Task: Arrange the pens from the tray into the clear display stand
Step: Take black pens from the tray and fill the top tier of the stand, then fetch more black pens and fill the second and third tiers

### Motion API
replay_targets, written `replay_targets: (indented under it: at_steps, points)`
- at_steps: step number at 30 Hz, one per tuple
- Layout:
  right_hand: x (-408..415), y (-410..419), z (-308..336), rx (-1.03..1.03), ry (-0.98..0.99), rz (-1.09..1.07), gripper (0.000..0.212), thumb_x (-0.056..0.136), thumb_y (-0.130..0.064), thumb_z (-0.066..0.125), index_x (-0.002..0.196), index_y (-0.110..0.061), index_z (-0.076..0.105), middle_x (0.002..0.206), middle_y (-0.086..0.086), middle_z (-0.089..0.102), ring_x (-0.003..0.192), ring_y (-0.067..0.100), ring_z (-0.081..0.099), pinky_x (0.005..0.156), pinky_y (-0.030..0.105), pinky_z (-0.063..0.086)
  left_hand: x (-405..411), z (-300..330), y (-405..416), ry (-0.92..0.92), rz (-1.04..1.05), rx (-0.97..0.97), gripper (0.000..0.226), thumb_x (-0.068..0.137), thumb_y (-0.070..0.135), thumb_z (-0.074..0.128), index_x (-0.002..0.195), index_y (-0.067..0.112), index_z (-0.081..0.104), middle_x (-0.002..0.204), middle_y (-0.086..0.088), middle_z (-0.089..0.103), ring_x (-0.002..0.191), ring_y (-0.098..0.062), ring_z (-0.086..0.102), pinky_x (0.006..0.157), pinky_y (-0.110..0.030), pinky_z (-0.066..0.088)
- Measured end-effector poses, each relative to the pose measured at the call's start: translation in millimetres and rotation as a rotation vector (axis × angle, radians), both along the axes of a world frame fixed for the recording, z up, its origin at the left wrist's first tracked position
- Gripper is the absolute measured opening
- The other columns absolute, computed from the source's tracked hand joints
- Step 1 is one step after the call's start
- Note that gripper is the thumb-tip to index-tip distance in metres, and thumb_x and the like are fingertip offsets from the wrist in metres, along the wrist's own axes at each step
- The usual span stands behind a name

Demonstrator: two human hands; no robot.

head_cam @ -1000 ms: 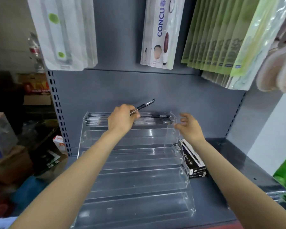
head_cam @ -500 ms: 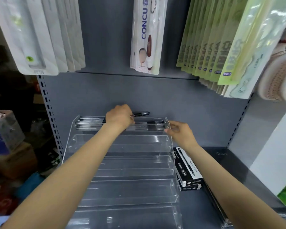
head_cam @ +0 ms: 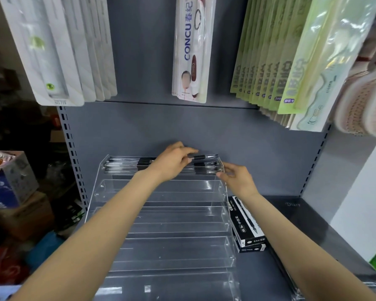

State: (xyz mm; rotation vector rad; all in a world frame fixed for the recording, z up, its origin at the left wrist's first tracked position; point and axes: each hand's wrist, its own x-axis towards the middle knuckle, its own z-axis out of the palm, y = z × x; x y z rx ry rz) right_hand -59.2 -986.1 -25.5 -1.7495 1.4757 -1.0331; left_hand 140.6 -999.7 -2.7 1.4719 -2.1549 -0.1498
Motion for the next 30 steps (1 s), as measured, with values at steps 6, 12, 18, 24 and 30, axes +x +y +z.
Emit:
replay_targets:
  at_steps: [6, 12, 18, 24, 30]
  points:
    - [0, 1, 0, 0.010, -0.023, -0.009, 0.038, 0.089, -0.016, 0.061, 0.127, -0.019, 0.057, 0.122, 0.004, 0.063, 0.118, 0.018, 0.054, 0.090, 0.018, 0.035, -2, -4, -7, -0.013, 0.002, 0.023, 0.019, 0.093, 0.014, 0.053, 0.109, 0.018, 0.063, 0.091, -0.001, 0.047, 0.089, -0.018, 0.046, 0.082, -0.026, 0.038]
    - [1, 1, -1, 0.005, -0.033, -0.017, 0.039, 0.090, -0.016, 0.060, 0.129, -0.018, 0.056, 0.126, 0.004, 0.061, 0.122, 0.017, 0.051, 0.089, 0.016, 0.032, 1, -14, -3, -0.072, 0.015, 0.054, 0.030, 0.098, 0.024, 0.043, 0.123, 0.021, 0.058, 0.121, -0.007, 0.054, 0.118, -0.025, 0.045, 0.102, -0.041, 0.037]
    - [0, 1, -2, -0.008, -0.029, -0.025, 0.037, 0.089, -0.016, 0.061, 0.126, -0.019, 0.058, 0.122, 0.003, 0.063, 0.119, 0.017, 0.053, 0.088, 0.016, 0.034, 4, -17, 15, -0.088, -0.003, -0.007, 0.032, 0.098, 0.031, 0.043, 0.123, 0.020, 0.058, 0.122, -0.001, 0.059, 0.115, -0.021, 0.050, 0.098, -0.033, 0.039]
    - [0, -1, -3, 0.000, -0.049, -0.025, 0.038, 0.089, -0.017, 0.062, 0.127, -0.020, 0.057, 0.124, 0.004, 0.062, 0.119, 0.018, 0.053, 0.091, 0.019, 0.035, -4, -16, 19, -0.136, 0.071, 0.030, 0.036, 0.097, 0.041, 0.041, 0.122, 0.019, 0.057, 0.125, 0.000, 0.060, 0.115, -0.022, 0.053, 0.097, -0.038, 0.042]
    - [1, 13, -2, -0.177, 0.028, -0.027, 0.039, 0.090, -0.013, 0.059, 0.128, -0.012, 0.054, 0.124, 0.004, 0.060, 0.114, 0.018, 0.057, 0.093, 0.018, 0.039, -12, -16, 41, -0.008, 0.143, -0.113, 0.032, 0.096, 0.027, 0.047, 0.124, 0.015, 0.056, 0.125, -0.003, 0.058, 0.117, -0.023, 0.049, 0.100, -0.038, 0.038]
